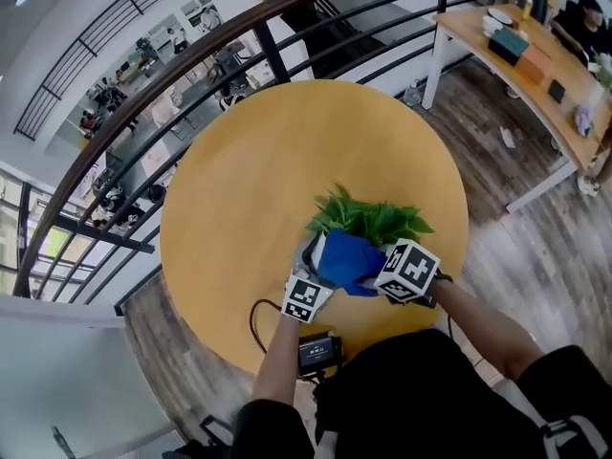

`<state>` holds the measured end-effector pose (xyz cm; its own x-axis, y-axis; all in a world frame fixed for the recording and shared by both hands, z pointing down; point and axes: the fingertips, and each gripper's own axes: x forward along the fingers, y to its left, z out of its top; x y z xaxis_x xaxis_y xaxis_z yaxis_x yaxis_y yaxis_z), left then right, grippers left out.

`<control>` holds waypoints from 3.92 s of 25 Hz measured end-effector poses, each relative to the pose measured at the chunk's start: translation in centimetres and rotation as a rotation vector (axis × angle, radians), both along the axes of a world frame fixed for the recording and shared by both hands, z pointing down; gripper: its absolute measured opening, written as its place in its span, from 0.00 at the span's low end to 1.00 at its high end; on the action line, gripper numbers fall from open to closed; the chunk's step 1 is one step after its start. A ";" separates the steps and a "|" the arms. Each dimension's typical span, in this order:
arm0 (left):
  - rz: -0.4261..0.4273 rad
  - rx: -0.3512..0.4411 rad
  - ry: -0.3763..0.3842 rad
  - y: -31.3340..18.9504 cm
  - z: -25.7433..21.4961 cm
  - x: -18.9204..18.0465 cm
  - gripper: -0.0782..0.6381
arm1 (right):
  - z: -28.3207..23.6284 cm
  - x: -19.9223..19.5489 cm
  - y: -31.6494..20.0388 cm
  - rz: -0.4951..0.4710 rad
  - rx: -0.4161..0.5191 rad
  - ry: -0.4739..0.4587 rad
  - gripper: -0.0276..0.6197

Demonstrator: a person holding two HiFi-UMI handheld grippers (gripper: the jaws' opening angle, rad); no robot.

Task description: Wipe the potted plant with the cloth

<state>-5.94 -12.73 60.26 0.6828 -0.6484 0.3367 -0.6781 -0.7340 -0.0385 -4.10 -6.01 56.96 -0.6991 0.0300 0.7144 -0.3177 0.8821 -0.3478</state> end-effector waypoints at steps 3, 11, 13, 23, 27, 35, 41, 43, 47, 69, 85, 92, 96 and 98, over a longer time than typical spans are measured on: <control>-0.083 -0.048 0.116 0.3 0.0 -1.7 0.79 | -0.5 -1.5 0.0 -0.046 -0.016 -0.026 0.25; -0.068 -0.084 0.051 4.8 2.2 -4.0 0.81 | 0.9 -2.7 4.0 -0.181 -0.005 -0.023 0.25; -0.071 -0.104 0.039 5.1 2.7 -4.4 0.81 | 1.6 -3.7 4.8 -0.225 0.055 0.012 0.25; 0.062 -0.245 -0.276 9.0 7.3 -7.2 0.80 | 1.1 -7.4 7.0 -0.362 0.282 0.049 0.25; 0.065 -0.256 -0.281 8.8 7.7 -7.4 0.81 | 1.4 -7.2 5.8 -0.352 0.295 0.059 0.25; 0.084 -0.330 -0.296 8.0 7.8 -7.5 0.89 | 0.7 -8.7 3.3 -0.337 0.281 0.033 0.25; 0.097 -0.307 -0.298 8.1 7.4 -7.0 0.89 | -0.8 -9.2 0.7 -0.283 0.284 -0.016 0.25; 0.103 -0.318 -0.304 8.2 7.6 -7.2 0.86 | -0.9 -9.6 0.9 -0.290 0.268 -0.023 0.25; 0.096 -0.321 -0.302 7.7 7.5 -7.4 0.86 | 0.7 -8.8 2.5 -0.353 0.297 0.017 0.25; -0.126 -0.113 -0.289 4.0 1.2 -6.2 0.83 | 9.7 14.9 -5.6 0.286 0.041 0.425 0.25; -0.083 -0.089 -0.346 4.5 1.4 -5.7 0.82 | 10.0 16.8 -10.7 0.095 0.349 0.687 0.25; -0.073 -0.066 -0.366 4.0 1.2 -5.5 0.82 | 3.6 17.2 -11.8 0.291 0.479 0.521 0.25; -0.078 -0.070 -0.374 4.1 1.4 -5.4 0.82 | 2.8 11.7 -9.2 0.146 0.549 0.443 0.25; -0.080 -0.076 -0.372 4.0 1.4 -5.4 0.82 | 5.9 10.8 -6.6 -0.035 0.534 0.534 0.25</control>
<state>-11.36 -8.72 61.66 0.4534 -0.6581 0.6011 -0.6831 -0.6898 -0.2399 6.74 -12.56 62.85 -0.2584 -0.3996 0.8795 -0.2918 0.9002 0.3233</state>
